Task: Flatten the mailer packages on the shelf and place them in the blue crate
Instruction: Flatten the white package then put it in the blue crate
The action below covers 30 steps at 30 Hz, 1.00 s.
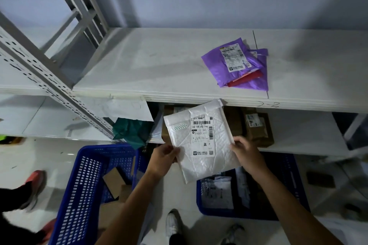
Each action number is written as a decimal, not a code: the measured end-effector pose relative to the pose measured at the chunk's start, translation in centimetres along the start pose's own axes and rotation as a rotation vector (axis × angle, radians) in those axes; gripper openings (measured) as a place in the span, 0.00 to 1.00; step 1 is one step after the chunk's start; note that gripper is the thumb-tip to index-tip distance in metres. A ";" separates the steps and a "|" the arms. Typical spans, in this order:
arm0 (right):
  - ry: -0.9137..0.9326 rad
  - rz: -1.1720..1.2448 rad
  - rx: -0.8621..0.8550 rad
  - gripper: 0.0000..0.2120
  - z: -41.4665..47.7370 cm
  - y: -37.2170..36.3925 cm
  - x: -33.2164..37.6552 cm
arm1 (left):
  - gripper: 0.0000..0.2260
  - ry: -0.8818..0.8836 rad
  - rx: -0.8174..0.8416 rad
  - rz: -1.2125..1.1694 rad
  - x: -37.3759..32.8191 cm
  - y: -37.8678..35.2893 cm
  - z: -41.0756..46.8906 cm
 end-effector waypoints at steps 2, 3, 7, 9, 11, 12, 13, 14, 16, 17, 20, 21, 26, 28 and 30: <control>-0.018 -0.010 -0.018 0.03 -0.3 0.4 -1.0 | 0.06 -0.002 0.022 0.005 1.1 -0.8 -0.2; -0.041 -0.008 -0.023 0.02 -0.4 0.6 -1.9 | 0.05 0.001 0.040 0.020 2.0 -1.4 -0.3; -0.113 -0.011 -0.010 0.05 -0.2 1.1 -5.4 | 0.07 0.009 0.088 0.142 4.1 -3.7 -0.5; -0.146 -0.024 0.002 0.07 -0.1 1.4 -7.2 | 0.10 0.011 0.115 0.187 5.0 -5.1 -0.4; -0.182 -0.040 0.028 0.05 -0.3 1.8 -8.9 | 0.10 0.014 0.131 0.229 6.1 -6.7 -0.4; -0.193 -0.039 0.028 0.04 -0.2 1.9 -9.7 | 0.09 0.016 0.137 0.259 6.5 -7.3 -0.4; -0.205 -0.048 0.027 0.04 -0.1 2.0 -11.0 | 0.09 0.022 0.141 0.291 7.4 -8.2 -0.3; -0.210 -0.039 0.021 0.03 0.4 2.1 -12.0 | 0.10 0.025 0.144 0.317 7.8 -8.8 0.0; -0.239 -0.025 0.024 0.03 1.0 1.9 -14.7 | 0.12 0.072 0.150 0.358 9.8 -10.3 0.5; -0.263 -0.016 0.020 0.03 1.3 1.8 -16.1 | 0.12 0.099 0.157 0.382 10.7 -10.9 0.8; -0.310 -0.030 0.019 0.04 2.6 1.5 -21.3 | 0.11 0.151 0.194 0.460 14.2 -13.8 1.9; -0.333 -0.030 0.023 0.04 3.0 1.5 -22.9 | 0.11 0.157 0.201 0.475 15.1 -14.7 2.1; -0.433 -0.086 0.067 0.03 4.9 1.4 -31.2 | 0.08 0.221 0.211 0.509 19.6 -20.0 2.7; -0.480 -0.105 0.059 0.05 5.3 1.7 -33.8 | 0.06 0.244 0.200 0.501 21.3 -22.1 2.4; -0.510 -0.139 0.027 0.07 6.2 2.3 -36.6 | 0.04 0.257 0.211 0.515 23.4 -25.0 2.4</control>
Point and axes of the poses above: each hand's wrist, its own z-axis towards the middle knuckle, its own y-axis out of the back of the hand, x = y × z, the point moved 3 cm from there along z, towards the middle knuckle, and after that the axes turned 4 degrees about -y, right-handed, at the moved point
